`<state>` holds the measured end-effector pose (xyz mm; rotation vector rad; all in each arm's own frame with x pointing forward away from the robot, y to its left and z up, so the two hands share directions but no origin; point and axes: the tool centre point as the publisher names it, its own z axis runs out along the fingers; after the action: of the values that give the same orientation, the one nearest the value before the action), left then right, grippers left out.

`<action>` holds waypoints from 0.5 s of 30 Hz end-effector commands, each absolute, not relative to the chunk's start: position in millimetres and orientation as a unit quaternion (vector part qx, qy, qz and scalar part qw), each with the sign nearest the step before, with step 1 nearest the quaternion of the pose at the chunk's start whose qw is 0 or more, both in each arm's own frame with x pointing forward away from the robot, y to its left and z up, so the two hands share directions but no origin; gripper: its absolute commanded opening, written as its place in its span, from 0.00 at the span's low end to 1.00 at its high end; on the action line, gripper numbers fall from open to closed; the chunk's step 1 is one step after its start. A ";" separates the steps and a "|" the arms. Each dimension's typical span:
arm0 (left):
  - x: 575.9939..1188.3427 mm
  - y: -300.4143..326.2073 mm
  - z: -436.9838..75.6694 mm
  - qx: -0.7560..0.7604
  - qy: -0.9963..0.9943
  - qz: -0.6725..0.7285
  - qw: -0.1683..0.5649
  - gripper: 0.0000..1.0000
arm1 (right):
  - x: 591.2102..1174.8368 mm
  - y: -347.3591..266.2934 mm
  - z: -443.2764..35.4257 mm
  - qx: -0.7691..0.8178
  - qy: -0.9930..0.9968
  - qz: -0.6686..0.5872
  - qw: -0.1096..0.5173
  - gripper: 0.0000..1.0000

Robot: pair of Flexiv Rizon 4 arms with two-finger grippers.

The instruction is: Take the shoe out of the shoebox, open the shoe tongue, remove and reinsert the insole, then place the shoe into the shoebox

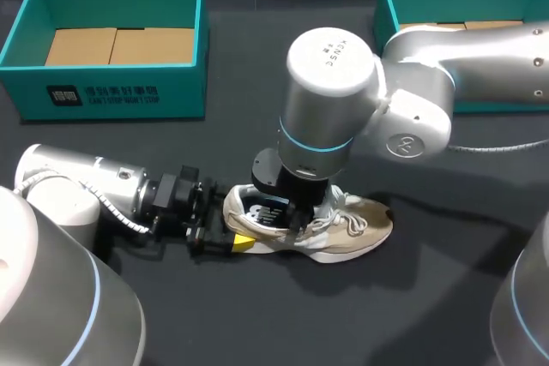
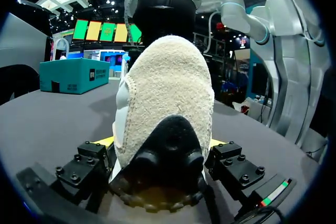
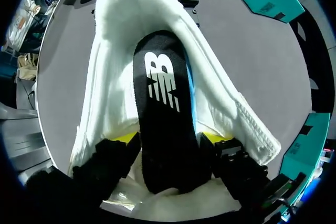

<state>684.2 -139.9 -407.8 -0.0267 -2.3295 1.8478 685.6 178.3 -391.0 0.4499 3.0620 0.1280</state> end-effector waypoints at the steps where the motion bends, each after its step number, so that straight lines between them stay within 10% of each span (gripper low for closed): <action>1: 683.8 -139.0 -410.3 -0.008 -0.780 0.620 0.084 0.00 | 692.0 183.6 -404.0 0.140 0.989 0.043 -0.001 0.72; 15: 683.8 -139.0 -410.3 -0.008 -0.780 0.620 0.084 0.00 | 661.4 189.1 -421.4 0.138 0.989 0.044 -0.039 0.00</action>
<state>683.7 -139.3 -408.4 -0.0289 -2.3291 1.8471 674.3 184.7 -398.1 0.4439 3.1849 0.1352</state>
